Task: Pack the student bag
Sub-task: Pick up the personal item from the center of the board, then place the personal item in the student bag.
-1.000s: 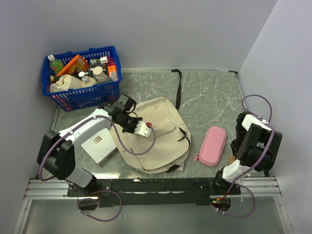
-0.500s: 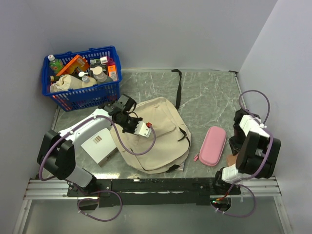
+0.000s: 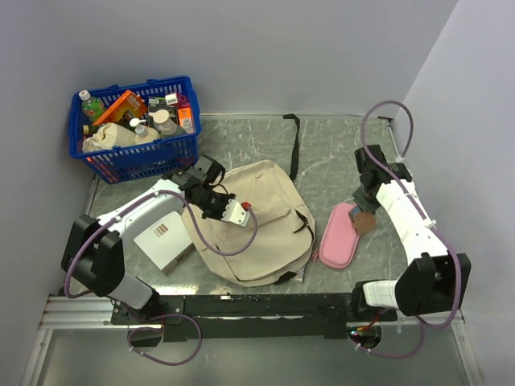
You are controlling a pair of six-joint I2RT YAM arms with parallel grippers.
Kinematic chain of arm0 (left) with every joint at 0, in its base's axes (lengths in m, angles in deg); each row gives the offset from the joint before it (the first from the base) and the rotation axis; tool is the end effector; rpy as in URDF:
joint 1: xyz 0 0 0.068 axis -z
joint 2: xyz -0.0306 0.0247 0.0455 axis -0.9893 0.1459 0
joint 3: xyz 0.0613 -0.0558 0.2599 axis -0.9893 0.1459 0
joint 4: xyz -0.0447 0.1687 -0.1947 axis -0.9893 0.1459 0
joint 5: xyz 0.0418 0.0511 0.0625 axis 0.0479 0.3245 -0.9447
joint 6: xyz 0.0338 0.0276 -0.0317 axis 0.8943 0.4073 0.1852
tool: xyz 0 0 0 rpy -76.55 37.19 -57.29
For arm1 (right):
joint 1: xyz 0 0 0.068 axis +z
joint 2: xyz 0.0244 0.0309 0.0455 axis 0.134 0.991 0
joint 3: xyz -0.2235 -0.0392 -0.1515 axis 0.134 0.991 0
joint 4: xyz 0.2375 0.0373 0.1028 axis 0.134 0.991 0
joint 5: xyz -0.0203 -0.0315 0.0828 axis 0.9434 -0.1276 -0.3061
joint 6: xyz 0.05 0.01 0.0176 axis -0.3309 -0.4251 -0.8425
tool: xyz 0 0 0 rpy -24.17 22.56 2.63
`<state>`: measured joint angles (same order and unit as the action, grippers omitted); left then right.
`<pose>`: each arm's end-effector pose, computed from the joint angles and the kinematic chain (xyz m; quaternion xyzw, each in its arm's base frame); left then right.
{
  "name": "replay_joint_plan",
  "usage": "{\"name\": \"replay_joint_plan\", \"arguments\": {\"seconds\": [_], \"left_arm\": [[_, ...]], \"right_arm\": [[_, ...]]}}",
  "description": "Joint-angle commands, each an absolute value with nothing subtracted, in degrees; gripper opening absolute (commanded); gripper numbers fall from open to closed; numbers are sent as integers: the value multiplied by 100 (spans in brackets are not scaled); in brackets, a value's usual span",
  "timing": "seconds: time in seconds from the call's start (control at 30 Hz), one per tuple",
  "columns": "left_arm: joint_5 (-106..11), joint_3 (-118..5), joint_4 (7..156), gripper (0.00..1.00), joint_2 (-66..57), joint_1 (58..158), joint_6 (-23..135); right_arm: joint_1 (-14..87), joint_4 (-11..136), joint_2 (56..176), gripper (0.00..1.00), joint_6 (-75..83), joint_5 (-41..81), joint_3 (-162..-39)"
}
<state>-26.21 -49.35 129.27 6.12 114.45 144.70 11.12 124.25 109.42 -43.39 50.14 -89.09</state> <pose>0.2367 -0.1736 0.2482 0.8033 0.5053 -0.1585 0.2725 0.2335 0.0003 0.2823 0.4423 0.8631 -0.0959 0.2239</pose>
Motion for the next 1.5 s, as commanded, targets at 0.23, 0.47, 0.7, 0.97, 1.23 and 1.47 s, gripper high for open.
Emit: {"name": "replay_joint_plan", "arguments": {"seconds": [0.23,0.47,0.7,0.97,1.23,1.47], "left_arm": [[-2845,-5276,12273,6,404,11483,13168],[-3136,-4504,11859,24,-88,11431,12710],[-3391,-3712,10849,49,-554,11422,11411],[-4015,-4405,9372,50,-81,11422,10407],[-3839,-4380,9503,49,632,12080,10969],[-3813,-4002,9881,49,843,12283,11022]], "right_arm": [[2870,11701,10517,0,-3651,4535,-9523],[3450,10355,10297,0,-3386,3505,-9645],[3539,8985,9945,0,-3825,1977,-8244],[3635,8454,9225,0,-3975,1808,-6185],[3653,9457,9013,0,-3861,2730,-5612],[3662,9204,8549,52,-3720,2486,-5121]]}}
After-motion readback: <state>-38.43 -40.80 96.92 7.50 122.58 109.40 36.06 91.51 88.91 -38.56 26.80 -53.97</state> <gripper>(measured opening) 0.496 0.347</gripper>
